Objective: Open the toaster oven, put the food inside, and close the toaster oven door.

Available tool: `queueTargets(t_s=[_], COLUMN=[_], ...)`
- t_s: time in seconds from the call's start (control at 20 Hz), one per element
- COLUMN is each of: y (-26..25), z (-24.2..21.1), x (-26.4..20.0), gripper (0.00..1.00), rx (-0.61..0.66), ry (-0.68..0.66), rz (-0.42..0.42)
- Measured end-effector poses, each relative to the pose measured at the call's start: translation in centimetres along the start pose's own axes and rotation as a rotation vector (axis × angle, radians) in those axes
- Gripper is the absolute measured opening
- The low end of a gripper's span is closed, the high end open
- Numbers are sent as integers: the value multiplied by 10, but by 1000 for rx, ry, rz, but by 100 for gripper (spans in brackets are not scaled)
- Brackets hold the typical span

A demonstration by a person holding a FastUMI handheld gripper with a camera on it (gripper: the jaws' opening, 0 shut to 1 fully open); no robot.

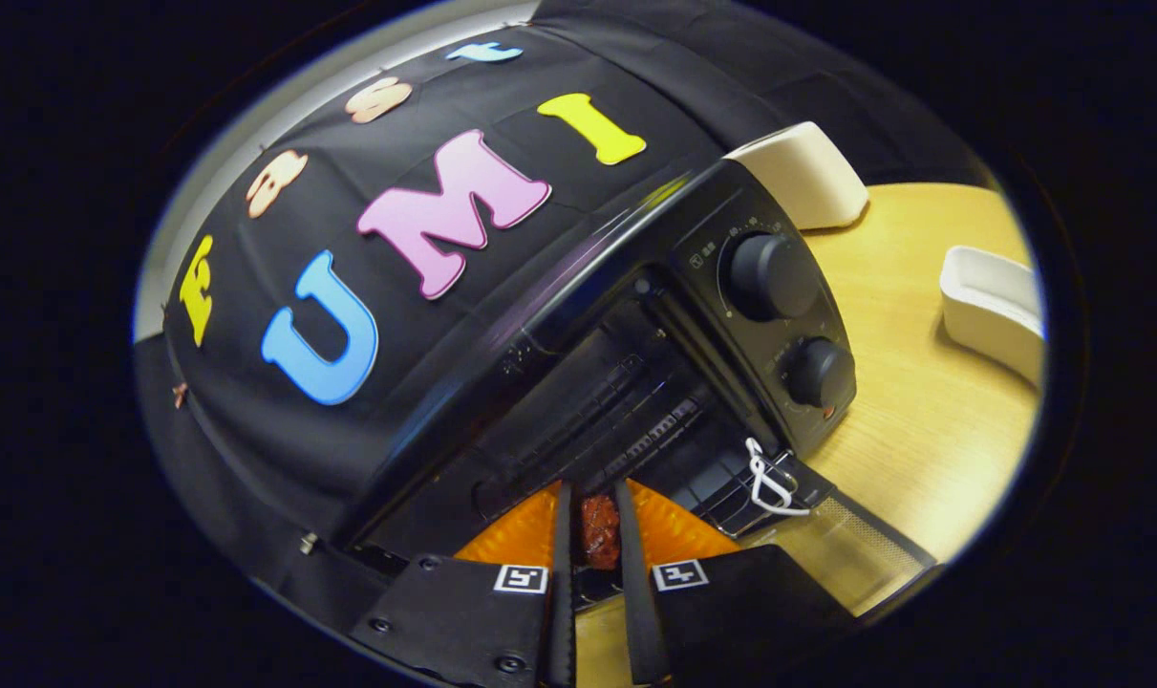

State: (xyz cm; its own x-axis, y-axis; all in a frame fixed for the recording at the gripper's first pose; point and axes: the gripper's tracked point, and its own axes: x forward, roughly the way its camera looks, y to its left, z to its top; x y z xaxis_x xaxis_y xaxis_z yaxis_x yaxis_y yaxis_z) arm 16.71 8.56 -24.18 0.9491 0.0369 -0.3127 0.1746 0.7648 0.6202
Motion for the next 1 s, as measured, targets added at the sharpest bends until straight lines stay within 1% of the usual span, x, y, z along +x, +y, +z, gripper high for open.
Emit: queueTargets(t_s=[0.05, 0.25, 0.3, 0.35, 0.6, 0.8, 1.0], y=[0, 11, 12, 15, 20, 11, 6], z=[-2, -6, -9, -11, -20, -17, -16], x=[-3, -14, -17, -23, -56, -86, -119], gripper=[28, 82, 88, 97, 98, 98, 98], rx=[-31, -108, -138, -165, -328, -467, -607], ry=[6, 34, 41, 50, 127, 182, 219], rz=[5, 47, 50, 57, 83, 55, 70])
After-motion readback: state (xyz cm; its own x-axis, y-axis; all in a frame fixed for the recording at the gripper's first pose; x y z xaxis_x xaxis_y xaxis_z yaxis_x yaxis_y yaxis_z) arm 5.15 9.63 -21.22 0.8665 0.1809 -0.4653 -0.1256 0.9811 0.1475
